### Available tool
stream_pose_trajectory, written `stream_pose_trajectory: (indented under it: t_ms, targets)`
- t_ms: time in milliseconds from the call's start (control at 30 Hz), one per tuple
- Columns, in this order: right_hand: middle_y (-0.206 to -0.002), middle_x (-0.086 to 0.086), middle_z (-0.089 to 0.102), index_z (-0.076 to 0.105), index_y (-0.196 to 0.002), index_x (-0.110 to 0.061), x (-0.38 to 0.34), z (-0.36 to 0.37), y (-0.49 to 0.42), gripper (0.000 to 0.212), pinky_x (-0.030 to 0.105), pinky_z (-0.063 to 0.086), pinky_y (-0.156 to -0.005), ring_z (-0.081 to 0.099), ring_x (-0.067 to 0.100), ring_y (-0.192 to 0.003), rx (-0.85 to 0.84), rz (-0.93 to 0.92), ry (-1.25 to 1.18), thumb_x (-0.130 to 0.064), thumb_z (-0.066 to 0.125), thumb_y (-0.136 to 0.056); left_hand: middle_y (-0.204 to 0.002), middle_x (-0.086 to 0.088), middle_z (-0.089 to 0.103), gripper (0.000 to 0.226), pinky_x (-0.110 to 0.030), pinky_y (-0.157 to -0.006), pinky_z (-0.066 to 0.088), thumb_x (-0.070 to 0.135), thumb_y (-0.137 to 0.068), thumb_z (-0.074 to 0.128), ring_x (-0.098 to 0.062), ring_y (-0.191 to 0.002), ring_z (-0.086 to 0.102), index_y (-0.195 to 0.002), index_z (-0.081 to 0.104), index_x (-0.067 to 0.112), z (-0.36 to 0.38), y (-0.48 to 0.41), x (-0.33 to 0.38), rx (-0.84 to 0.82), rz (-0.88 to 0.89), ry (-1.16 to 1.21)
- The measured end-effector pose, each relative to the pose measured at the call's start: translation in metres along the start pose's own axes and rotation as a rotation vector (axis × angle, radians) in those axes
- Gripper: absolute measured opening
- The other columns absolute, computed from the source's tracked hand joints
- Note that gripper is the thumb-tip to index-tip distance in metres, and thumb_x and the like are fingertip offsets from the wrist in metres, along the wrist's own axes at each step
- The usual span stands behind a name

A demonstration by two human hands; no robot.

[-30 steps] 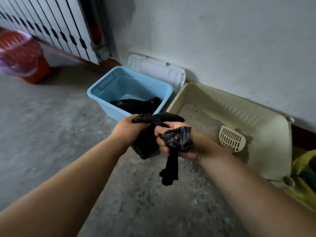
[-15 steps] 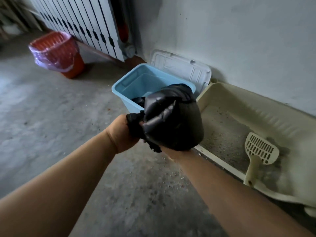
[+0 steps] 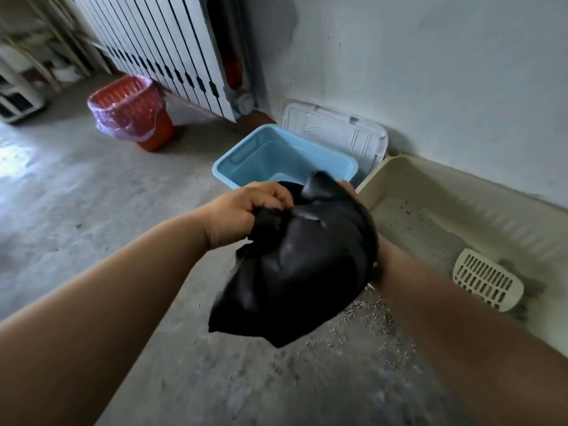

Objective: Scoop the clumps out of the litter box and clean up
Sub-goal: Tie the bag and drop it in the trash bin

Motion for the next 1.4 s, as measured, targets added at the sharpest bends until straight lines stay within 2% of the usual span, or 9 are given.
stream_pose_trajectory:
  t_ms: [100,200,400,533,700,967,1067,1200,1400]
  targets:
    - [-0.073,0.002,0.054,0.063,-0.079,-0.010,0.000,0.007,-0.029,0.010,0.032,0.040,-0.063,0.050,0.021,-0.066,0.187,-0.389,0.456,-0.013,0.061,-0.088,-0.081,0.002,0.059,0.020,-0.030,-0.081,0.044,0.010,-0.058,0.049,-0.015,-0.084,0.055,-0.075,0.058,0.015,0.003,-0.003,-0.001,-0.124,-0.003,-0.319]
    - [-0.067,0.005,0.055,0.063,-0.069,-0.009,-0.007,0.010,-0.033,0.017,0.030,0.040,-0.056,0.052,0.025,-0.061,-0.060,-0.327,0.458,0.005,0.054,-0.075,-0.082,0.006,0.060,0.018,-0.032,-0.082,0.047,0.010,-0.063,0.053,-0.018,-0.085,0.056,-0.069,0.060,0.025,0.008,-0.005,-0.009,-0.144,-0.143,-0.449]
    - [-0.066,0.003,0.050,0.052,-0.070,-0.011,-0.023,-0.003,-0.035,0.008,0.039,0.045,-0.061,0.051,0.030,-0.071,-0.059,0.086,0.238,-0.010,0.054,-0.078,-0.095,0.003,0.057,0.033,-0.037,-0.077,0.053,0.002,-0.075,0.061,-0.021,-0.080,0.057,-0.066,0.060,0.033,0.008,0.007,-0.032,0.637,-0.353,0.113]
    - [-0.062,0.005,0.057,0.059,-0.070,-0.009,-0.037,0.003,-0.028,0.011,0.038,0.045,-0.057,0.054,0.027,-0.064,0.077,0.150,0.113,-0.012,0.053,-0.079,-0.081,-0.007,0.060,0.034,-0.031,-0.057,0.055,-0.002,-0.088,0.037,-0.020,-0.067,0.058,-0.084,0.060,0.022,0.019,-0.001,-0.024,0.763,-0.610,0.494]
    - [-0.052,0.000,0.040,0.041,-0.059,-0.013,-0.034,0.003,-0.009,0.020,0.035,0.033,-0.045,0.041,0.023,-0.050,0.247,0.112,0.113,-0.008,0.052,-0.075,-0.076,-0.008,0.059,0.016,-0.024,-0.045,0.056,0.004,-0.092,0.053,-0.018,-0.066,0.061,-0.077,0.059,0.007,0.025,-0.012,-0.011,0.863,-0.690,1.185]
    - [-0.068,0.007,0.062,0.065,-0.072,-0.008,-0.057,0.013,0.000,0.010,0.033,0.049,-0.053,0.059,0.027,-0.063,0.040,-0.152,0.132,-0.003,0.056,-0.069,-0.080,-0.012,0.061,0.029,-0.026,-0.051,0.054,-0.015,-0.088,0.036,-0.020,-0.067,0.058,-0.092,0.060,0.002,0.027,-0.015,0.027,0.748,-0.626,0.816]
    - [-0.095,0.008,0.062,0.069,-0.090,-0.006,-0.055,-0.015,-0.009,0.031,0.031,0.049,-0.084,0.057,0.024,-0.091,0.017,-0.013,-0.210,-0.004,0.048,-0.069,-0.075,-0.013,0.059,0.029,-0.028,-0.052,0.052,-0.012,-0.090,0.039,-0.021,-0.062,0.058,-0.082,0.059,0.007,0.017,-0.009,0.046,0.664,-0.637,0.523]
    - [-0.127,0.004,0.051,0.053,-0.117,-0.012,-0.050,-0.042,-0.019,0.044,0.019,0.034,-0.092,0.048,0.021,-0.118,0.020,0.167,-0.329,0.001,0.046,-0.075,-0.084,-0.012,0.062,0.028,-0.031,-0.059,0.059,-0.006,-0.091,0.046,-0.023,-0.068,0.062,-0.088,0.062,0.017,0.010,-0.014,0.054,0.499,-0.644,0.227]
    - [-0.103,-0.001,0.056,0.047,-0.124,-0.021,-0.031,-0.034,-0.033,0.047,0.028,0.041,-0.078,0.055,0.017,-0.096,-0.357,0.288,-0.196,-0.023,0.061,-0.079,-0.105,-0.007,0.065,0.048,-0.039,-0.079,0.059,-0.017,-0.081,0.046,-0.023,-0.092,0.065,-0.103,0.063,0.023,0.001,-0.026,0.036,0.206,-0.487,0.024]
Point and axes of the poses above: each hand's wrist, its own y-axis away from the middle knuckle, its own z-axis out of the palm, x = y × z, the point moved 3 cm from there along -y, towards the middle knuckle
